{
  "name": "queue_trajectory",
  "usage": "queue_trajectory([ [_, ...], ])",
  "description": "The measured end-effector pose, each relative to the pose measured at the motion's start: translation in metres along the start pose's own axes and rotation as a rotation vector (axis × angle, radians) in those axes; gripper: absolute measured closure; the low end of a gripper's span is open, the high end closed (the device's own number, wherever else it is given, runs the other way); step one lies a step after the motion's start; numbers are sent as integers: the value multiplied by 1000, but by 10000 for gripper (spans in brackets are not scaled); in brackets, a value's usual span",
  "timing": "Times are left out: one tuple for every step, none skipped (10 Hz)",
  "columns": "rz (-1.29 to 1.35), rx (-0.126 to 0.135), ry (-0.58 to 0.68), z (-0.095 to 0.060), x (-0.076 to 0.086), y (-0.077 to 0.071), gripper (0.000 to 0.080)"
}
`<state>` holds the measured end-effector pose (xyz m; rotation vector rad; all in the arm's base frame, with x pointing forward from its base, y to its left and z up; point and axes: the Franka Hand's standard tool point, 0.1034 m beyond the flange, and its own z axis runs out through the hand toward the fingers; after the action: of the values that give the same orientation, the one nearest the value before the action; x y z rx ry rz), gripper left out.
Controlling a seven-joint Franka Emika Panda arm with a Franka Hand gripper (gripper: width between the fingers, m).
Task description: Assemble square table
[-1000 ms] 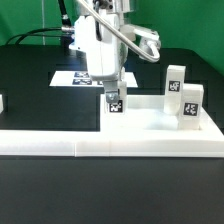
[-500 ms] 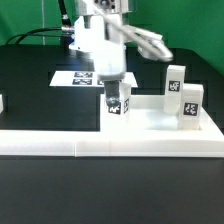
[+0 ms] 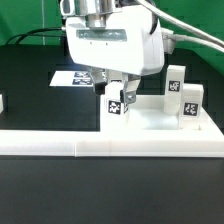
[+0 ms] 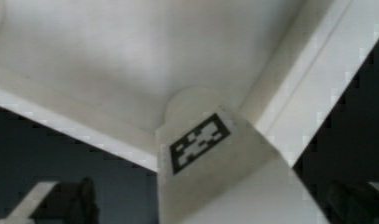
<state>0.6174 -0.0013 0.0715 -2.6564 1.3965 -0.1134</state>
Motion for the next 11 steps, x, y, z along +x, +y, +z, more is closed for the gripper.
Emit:
queue_trajectory([
  [-166,-26,10,2,-2,-3,150],
  [-341,-46,17,3,-3,-6,150],
  [-419,-48,16,4,-1,-6,150],
  [-399,-48,18,4,0,-6,150],
  [-368,-48,18,4,-1,-6,237],
  [-369,-48,18,4,0,-6,373],
  [-365,-48,18,4,0,-5,373],
  [-258,-46,20,4,0,-5,511],
  [-176,-45,22,4,0,-5,511],
  [-92,-44,24,4,0,-5,511],
  [77,-46,32,4,0,-5,511],
])
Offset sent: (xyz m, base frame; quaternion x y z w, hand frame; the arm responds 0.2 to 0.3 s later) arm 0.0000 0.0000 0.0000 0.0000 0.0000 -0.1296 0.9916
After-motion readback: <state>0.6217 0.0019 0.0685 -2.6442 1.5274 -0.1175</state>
